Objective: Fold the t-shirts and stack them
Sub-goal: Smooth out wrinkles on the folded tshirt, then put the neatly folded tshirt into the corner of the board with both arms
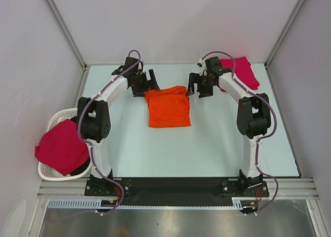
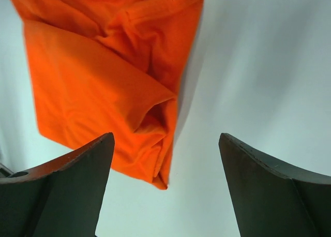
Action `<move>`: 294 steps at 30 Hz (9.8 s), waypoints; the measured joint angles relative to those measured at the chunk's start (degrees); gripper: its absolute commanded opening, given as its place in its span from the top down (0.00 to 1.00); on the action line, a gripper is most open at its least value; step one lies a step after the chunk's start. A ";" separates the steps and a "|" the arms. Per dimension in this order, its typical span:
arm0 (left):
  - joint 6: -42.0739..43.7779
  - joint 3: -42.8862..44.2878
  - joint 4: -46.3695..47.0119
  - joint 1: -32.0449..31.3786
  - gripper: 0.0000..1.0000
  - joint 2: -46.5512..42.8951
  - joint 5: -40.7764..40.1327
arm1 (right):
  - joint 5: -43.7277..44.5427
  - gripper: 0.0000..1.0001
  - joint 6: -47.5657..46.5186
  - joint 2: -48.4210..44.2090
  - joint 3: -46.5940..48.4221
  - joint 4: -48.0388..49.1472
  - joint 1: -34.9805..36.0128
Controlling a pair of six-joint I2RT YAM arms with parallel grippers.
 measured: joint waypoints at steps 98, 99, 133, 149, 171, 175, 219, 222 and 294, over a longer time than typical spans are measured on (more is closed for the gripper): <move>-1.20 5.57 0.17 -2.62 1.00 15.96 3.32 | -16.44 1.00 11.10 27.82 23.78 3.23 7.19; -1.16 5.99 -0.02 -2.36 1.00 16.02 3.41 | -16.37 1.00 11.26 27.89 24.39 2.82 7.10; 2.86 12.57 -2.14 -0.28 0.01 -0.11 4.48 | -7.21 0.00 11.26 8.04 20.81 4.07 -3.58; -2.10 9.79 9.18 2.23 0.00 -3.37 12.72 | -6.99 0.01 13.42 6.16 13.38 5.20 -25.33; 0.59 3.98 4.07 2.95 0.00 -3.17 15.32 | -12.20 0.10 19.12 18.71 12.59 5.88 -41.48; 1.07 3.98 3.61 2.95 0.00 -3.17 15.32 | -10.82 0.11 18.14 20.98 17.35 3.50 -42.18; 1.42 1.62 3.04 0.55 0.00 -3.26 14.93 | -8.92 1.00 2.01 -6.80 -29.42 -5.99 -33.35; 1.44 1.62 3.04 0.13 0.00 -3.26 14.95 | -7.80 1.00 1.05 -10.29 -33.53 -9.01 -33.73; -2.05 -15.23 -0.42 5.33 0.19 2.78 14.84 | -19.98 0.23 8.04 23.39 19.96 -11.63 -0.98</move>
